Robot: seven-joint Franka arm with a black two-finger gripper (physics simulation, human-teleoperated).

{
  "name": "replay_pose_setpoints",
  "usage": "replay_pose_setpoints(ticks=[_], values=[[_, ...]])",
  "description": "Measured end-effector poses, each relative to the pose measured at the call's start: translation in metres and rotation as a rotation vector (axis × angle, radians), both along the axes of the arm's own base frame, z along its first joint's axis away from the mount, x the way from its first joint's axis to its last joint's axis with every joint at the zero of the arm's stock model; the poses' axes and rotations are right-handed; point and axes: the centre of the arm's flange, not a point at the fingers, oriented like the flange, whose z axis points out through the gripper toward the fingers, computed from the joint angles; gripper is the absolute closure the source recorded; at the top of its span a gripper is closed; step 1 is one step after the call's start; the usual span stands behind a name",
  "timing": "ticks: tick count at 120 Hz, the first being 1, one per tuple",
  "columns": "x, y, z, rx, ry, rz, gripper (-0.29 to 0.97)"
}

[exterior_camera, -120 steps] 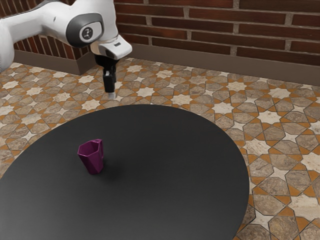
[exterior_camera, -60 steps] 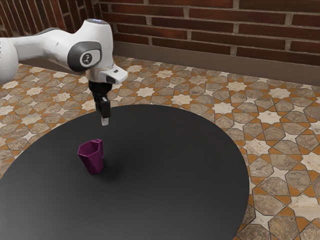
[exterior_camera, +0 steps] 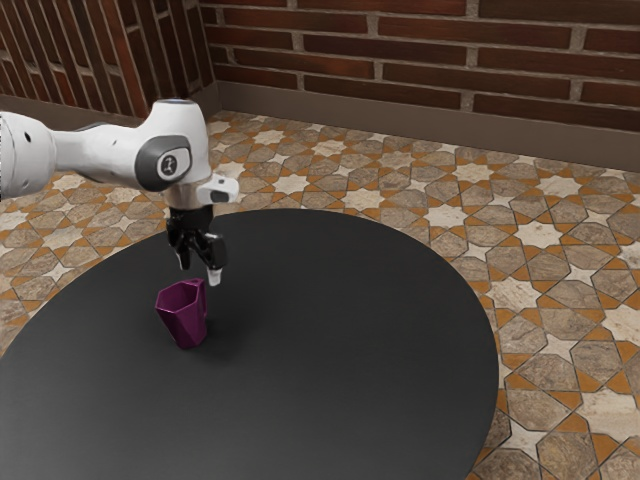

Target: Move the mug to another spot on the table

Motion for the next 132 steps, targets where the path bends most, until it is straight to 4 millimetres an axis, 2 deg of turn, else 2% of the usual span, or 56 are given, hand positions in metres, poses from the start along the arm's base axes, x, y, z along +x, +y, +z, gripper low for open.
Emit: replay_pose_setpoints(ticks=[20,49,67,96,132], values=[[0.001,0.011,-0.021,0.002,0.016,0.07,0.04],[0.001,0.013,-0.036,0.003,0.029,0.129,0.36],[0.001,0.013,-0.038,0.006,0.031,0.154,0.5],[0.001,0.013,-0.044,0.013,0.038,0.191,0.59],[-0.005,-0.007,-0.032,0.038,0.108,0.216,0.62]])
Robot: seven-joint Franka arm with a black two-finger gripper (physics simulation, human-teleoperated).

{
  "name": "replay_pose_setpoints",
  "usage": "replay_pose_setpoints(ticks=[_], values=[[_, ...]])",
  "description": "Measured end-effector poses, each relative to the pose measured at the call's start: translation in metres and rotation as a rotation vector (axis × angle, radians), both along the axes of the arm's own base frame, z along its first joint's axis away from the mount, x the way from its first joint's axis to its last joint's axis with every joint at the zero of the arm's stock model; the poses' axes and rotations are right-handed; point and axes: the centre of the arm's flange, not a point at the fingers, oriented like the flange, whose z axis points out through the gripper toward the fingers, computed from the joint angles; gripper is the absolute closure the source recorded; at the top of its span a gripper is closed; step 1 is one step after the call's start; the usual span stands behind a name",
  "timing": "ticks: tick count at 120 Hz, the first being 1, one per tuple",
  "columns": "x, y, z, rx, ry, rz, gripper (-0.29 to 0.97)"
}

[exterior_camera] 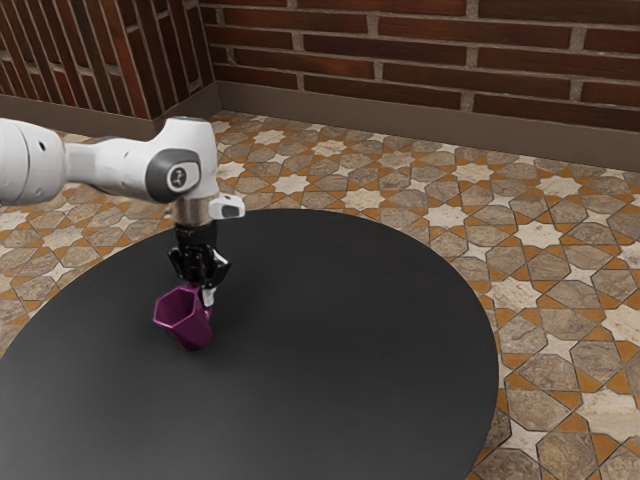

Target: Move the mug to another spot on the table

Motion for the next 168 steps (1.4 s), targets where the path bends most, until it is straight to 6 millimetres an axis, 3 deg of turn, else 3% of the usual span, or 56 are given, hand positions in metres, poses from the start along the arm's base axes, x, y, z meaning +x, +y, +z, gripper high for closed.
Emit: replay_pose_setpoints(ticks=[28,53,94,120,133,154,168], values=[[0.008,-0.053,0.02,0.029,0.102,-0.02,0.68],[0.013,-0.095,0.024,0.061,0.178,-0.03,0.72],[0.021,-0.122,0.01,0.091,0.232,-0.01,0.78],[0.023,-0.129,0.005,0.084,0.243,0.016,0.39],[0.027,-0.132,0.013,0.078,0.226,0.028,0.23],[0.033,-0.136,0.026,0.066,0.186,0.043,0.1],[0.033,-0.141,0.051,0.059,0.143,0.045,0.06]])
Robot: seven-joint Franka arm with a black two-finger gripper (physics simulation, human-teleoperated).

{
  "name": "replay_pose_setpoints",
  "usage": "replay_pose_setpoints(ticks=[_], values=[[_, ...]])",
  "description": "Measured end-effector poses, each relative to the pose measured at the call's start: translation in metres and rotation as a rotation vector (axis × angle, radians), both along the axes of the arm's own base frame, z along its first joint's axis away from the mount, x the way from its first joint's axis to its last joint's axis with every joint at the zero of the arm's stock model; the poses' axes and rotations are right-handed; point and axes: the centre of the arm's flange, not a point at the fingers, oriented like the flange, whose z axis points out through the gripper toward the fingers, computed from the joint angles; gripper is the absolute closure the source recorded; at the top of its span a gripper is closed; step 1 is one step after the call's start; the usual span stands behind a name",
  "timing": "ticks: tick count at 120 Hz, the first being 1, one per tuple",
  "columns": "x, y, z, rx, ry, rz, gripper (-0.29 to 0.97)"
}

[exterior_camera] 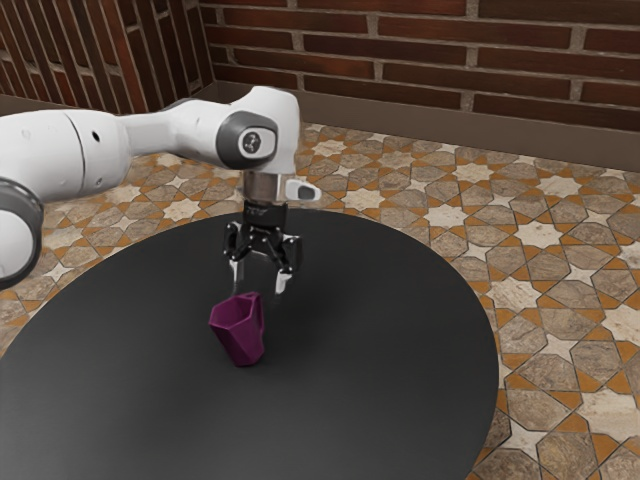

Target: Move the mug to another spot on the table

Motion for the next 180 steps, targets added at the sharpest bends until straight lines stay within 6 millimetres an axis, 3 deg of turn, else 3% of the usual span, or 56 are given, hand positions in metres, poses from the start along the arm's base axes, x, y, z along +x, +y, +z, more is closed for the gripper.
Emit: replay_pose_setpoints(ticks=[32,56,72,80,88,96,180], values=[[-0.015,-0.017,0.105,0.034,-0.18,-0.055,0.02],[-0.047,-0.036,0.208,0.129,-0.378,-0.25,0.01],[-0.064,-0.069,0.251,0.158,-0.461,-0.423,0.0],[-0.069,-0.072,0.269,0.164,-0.491,-0.476,0.0],[-0.058,-0.048,0.265,0.163,-0.48,-0.483,0.0],[-0.055,-0.041,0.263,0.158,-0.473,-0.513,0.0],[-0.053,-0.04,0.263,0.121,-0.44,-0.741,0.0]])
